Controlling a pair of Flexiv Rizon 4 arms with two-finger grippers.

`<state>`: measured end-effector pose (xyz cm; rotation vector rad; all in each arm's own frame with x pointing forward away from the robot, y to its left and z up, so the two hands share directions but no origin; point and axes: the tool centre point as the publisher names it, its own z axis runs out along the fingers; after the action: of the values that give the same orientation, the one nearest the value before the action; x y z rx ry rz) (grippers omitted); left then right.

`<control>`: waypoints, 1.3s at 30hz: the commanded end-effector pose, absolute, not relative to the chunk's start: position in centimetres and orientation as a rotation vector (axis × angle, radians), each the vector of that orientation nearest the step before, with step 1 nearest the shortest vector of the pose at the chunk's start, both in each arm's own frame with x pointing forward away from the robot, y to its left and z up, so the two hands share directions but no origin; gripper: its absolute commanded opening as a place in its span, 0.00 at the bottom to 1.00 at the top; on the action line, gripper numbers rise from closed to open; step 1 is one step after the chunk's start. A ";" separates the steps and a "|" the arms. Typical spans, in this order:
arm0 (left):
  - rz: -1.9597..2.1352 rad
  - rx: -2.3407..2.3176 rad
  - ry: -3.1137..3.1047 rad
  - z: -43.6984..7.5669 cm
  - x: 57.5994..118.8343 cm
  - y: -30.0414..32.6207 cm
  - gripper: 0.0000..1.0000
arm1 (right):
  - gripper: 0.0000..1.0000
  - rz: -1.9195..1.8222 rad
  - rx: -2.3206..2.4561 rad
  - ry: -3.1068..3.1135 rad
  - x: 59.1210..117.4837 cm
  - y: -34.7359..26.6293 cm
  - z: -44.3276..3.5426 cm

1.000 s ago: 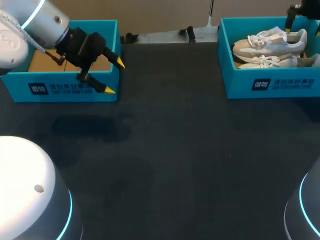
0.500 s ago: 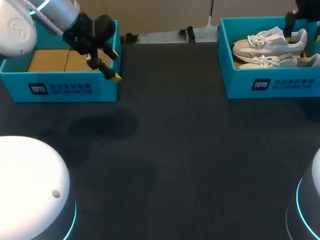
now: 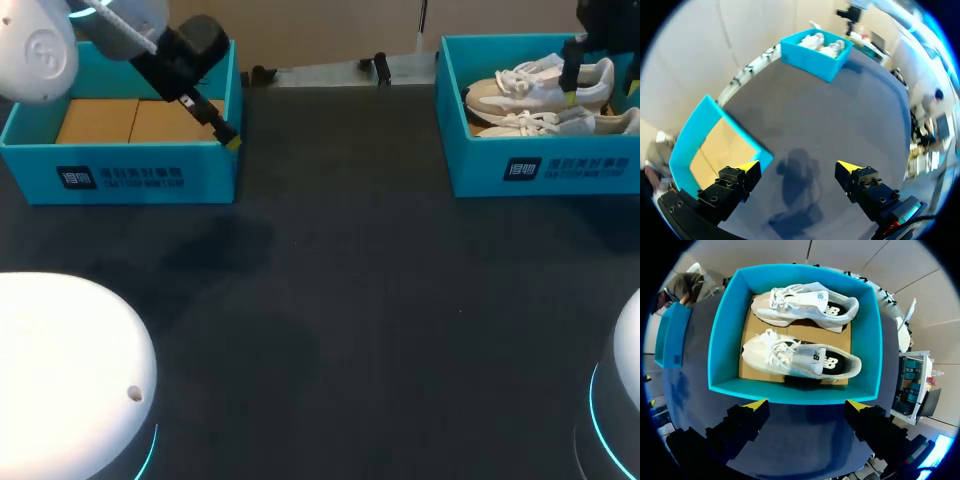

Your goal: Take the shoe out of the shoebox, open the shoe tongue, remove and reinsert the insole, then place the shoe into the shoebox

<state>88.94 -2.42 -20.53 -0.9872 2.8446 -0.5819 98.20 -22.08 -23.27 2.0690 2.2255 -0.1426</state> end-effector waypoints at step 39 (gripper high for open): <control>-0.212 -2.272 2.213 -25.2 92.4 0.0 1.00 | 1.00 0.027 2.169 2.235 87.6 -20.5 -25.4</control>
<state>91.85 0.23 -24.77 -2.2739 2.2206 -0.2190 88.41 -20.20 -24.97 2.1884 2.2560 -0.0332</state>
